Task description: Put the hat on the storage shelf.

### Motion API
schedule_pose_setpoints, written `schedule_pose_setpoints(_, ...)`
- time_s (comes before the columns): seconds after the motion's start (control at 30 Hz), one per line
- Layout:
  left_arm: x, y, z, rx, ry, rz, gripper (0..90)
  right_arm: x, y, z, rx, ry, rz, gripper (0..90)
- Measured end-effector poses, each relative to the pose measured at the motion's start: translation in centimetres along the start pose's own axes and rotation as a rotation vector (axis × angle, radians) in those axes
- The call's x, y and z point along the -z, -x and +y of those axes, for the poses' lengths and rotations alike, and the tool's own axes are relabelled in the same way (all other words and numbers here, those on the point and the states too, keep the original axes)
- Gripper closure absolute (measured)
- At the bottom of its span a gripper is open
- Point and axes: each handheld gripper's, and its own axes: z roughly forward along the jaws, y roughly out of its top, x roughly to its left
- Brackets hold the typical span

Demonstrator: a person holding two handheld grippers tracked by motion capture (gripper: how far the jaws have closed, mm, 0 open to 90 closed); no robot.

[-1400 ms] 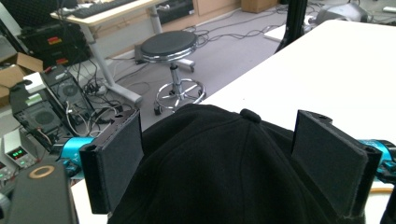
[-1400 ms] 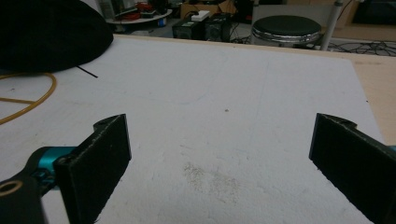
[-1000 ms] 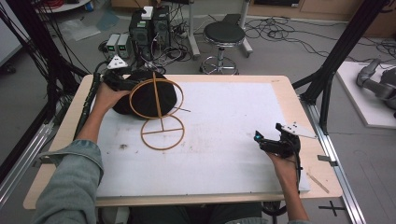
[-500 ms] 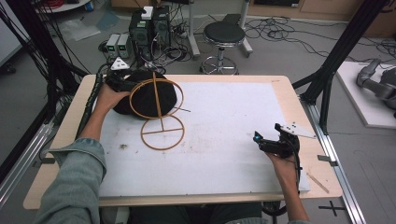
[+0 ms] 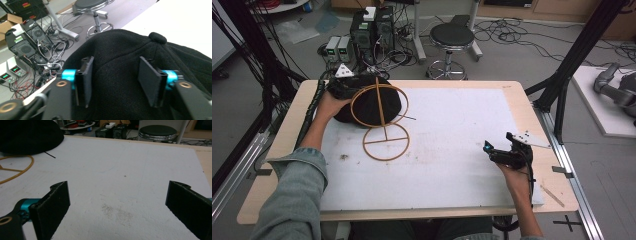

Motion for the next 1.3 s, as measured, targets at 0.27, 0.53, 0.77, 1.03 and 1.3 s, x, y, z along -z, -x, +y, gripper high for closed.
schedule_pose_setpoints(0.27,0.3,0.1,-0.1,-0.003,0.002,-0.001,69.2,0.0,0.0,0.0,-0.004,-0.008,0.004,5.1)
schedule_pose_setpoints(0.53,0.9,0.0,0.3,-0.001,-0.003,-0.001,83.5,-0.1,0.0,0.0,-0.002,-0.007,0.004,5.1)
schedule_pose_setpoints(0.77,1.9,-0.4,0.8,0.031,0.025,-0.005,84.5,-0.1,0.1,0.0,0.0,-0.005,0.005,5.1)
schedule_pose_setpoints(1.03,3.2,-0.8,1.4,0.093,0.073,-0.016,84.8,-0.2,-0.1,0.1,-0.005,-0.006,0.01,5.2)
schedule_pose_setpoints(1.3,4.6,-1.4,2.7,0.112,0.114,0.01,85.0,-0.2,0.0,0.1,-0.007,-0.006,0.013,5.2)
